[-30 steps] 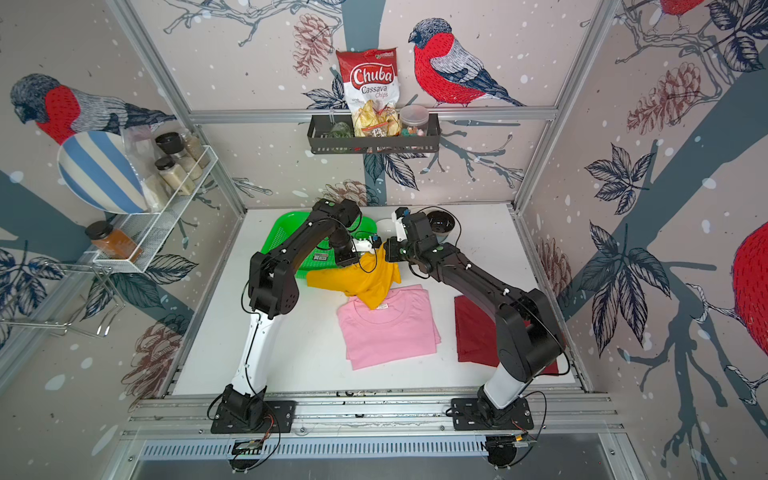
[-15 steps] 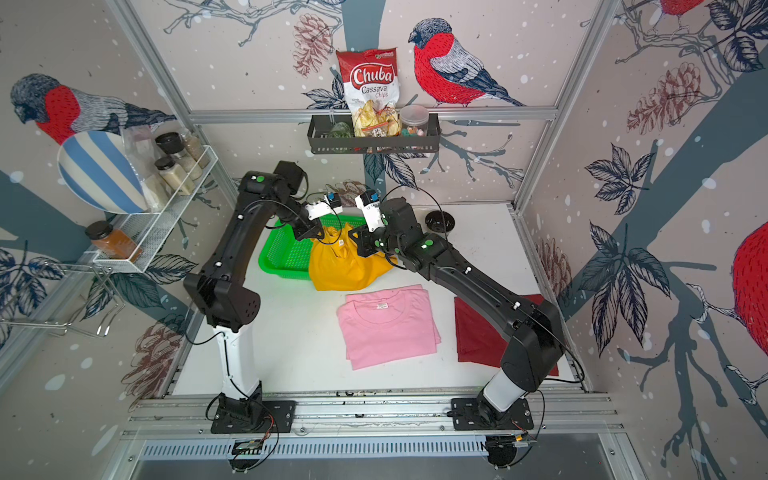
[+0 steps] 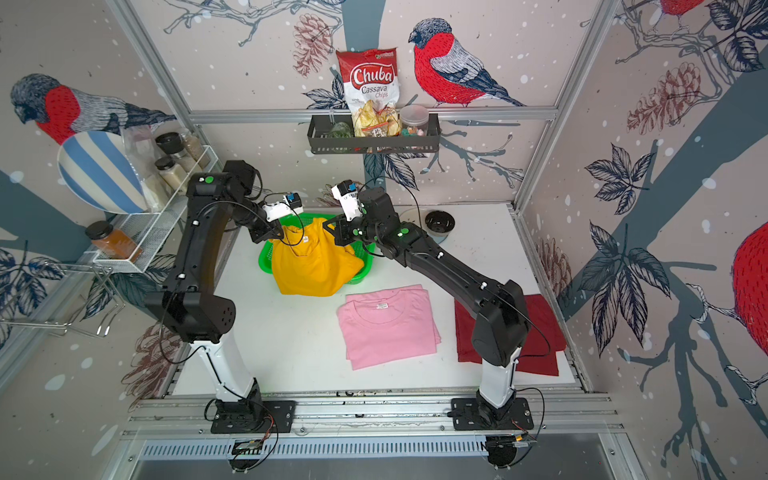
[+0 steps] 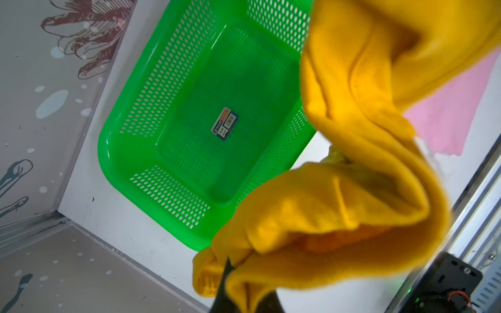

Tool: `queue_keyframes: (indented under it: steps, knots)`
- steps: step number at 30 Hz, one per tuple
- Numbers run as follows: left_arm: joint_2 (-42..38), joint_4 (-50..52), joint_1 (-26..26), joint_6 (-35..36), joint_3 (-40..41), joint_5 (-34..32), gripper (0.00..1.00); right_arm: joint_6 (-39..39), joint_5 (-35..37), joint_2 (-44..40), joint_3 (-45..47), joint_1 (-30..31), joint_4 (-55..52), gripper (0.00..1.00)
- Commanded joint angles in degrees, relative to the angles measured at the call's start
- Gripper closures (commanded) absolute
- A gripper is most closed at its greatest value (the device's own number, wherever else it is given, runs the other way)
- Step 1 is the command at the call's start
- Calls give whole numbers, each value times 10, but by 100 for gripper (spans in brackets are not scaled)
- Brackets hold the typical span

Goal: Put the folded t-shirts into the basket
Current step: Place the T-shirt in the bin.

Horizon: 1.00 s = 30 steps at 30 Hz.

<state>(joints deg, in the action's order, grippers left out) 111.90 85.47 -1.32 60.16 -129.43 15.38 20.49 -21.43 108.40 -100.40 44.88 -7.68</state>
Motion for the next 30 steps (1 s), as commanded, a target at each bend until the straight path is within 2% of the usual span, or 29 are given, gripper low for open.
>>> queue_keyframes:
  steps: [1, 12, 22, 26, 30]
  knots:
    - [34, -50, 6, 5, -9, -47, 100, 50, -14, 44, -16, -14, 27, 100]
    - [198, -164, -6, 26, -123, -102, 100, 61, 26, 140, -58, -52, 7, 100]
    - [269, -273, -42, 121, -117, -189, 100, 45, 66, 206, -110, -63, -27, 100]
    - [292, -321, -42, 162, -110, -205, 100, 41, 101, 222, -114, -69, -36, 100]
    - [306, -357, -45, 178, -107, -211, 100, 43, 104, 238, -116, -77, -31, 98]
